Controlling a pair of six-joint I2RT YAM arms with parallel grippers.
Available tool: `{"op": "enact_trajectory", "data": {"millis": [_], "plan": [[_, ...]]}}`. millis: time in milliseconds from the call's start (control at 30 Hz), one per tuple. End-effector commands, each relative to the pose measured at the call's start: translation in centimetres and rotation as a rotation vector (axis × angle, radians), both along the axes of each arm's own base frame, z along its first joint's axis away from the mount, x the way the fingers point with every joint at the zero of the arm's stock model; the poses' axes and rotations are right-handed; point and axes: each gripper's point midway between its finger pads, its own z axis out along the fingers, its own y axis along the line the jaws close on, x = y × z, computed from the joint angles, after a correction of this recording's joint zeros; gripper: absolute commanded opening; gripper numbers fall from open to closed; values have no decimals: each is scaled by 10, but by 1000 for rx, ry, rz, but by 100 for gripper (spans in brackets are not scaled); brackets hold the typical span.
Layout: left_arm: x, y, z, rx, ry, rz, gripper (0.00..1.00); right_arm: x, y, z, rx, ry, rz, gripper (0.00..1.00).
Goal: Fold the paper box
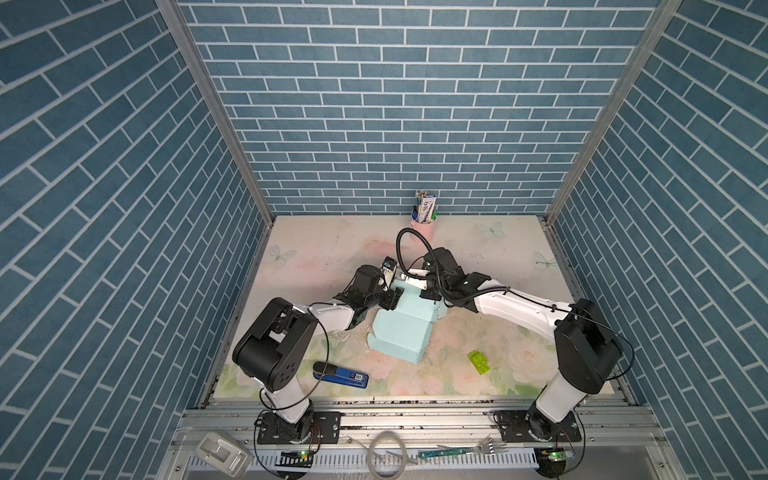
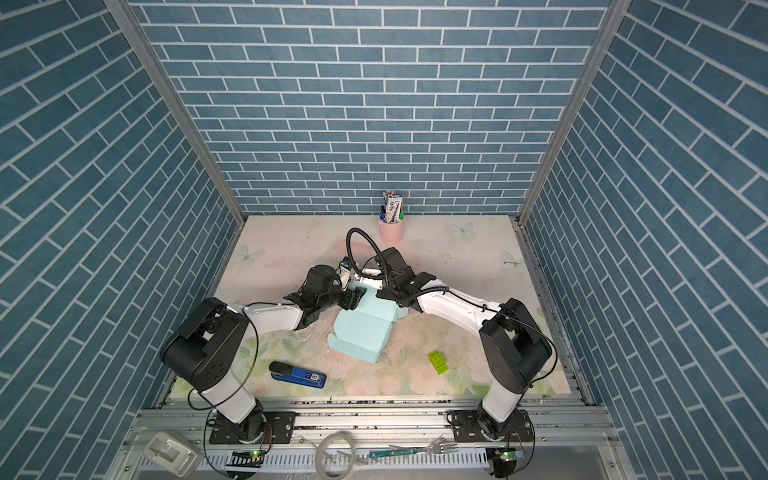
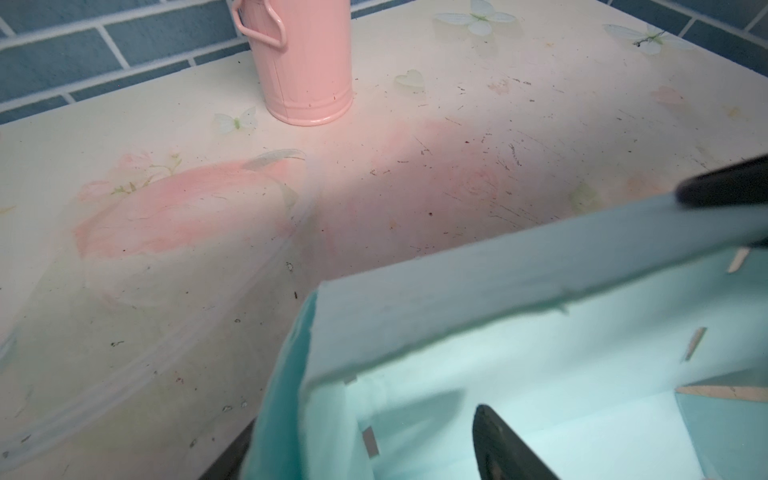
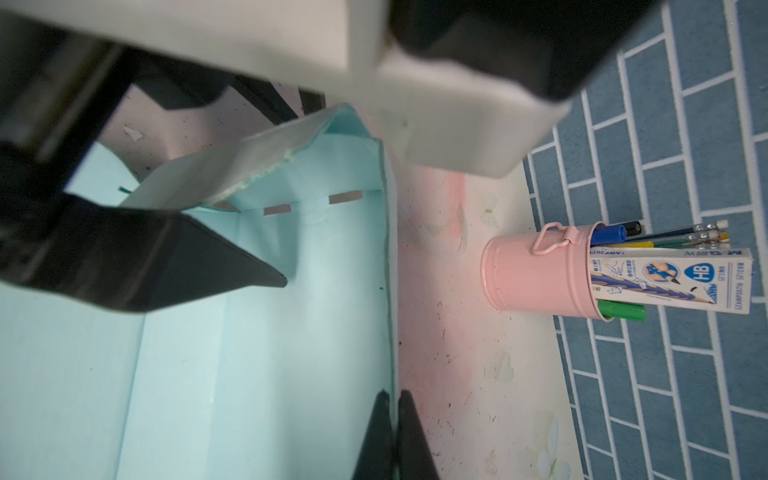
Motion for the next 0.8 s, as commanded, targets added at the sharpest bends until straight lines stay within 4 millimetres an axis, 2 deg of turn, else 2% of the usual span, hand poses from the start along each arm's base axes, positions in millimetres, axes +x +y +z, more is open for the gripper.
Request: {"op": "enact_trajectory", "data": {"millis": [0,67,100,300,533,767], "plan": [[-9,3,15,-24,-29,11,75,0,1,15,57,-38,-10,0],[-10,3,28,-61,-55,20,76,2,0,14,49,-56,-12,0],[-15,7,24,-67,-48,25,76,4,0,15,44,-69,-11,0],[-26,17,40,-125,-52,76,76,14,-2,16,1,-161,-8,0],[-36,39,34,-128,-26,172,75,19,2,19,-52,-261,19,0],[-49,56,14,-92,29,241,67,24,5,23,-74,-310,23,0]]}}
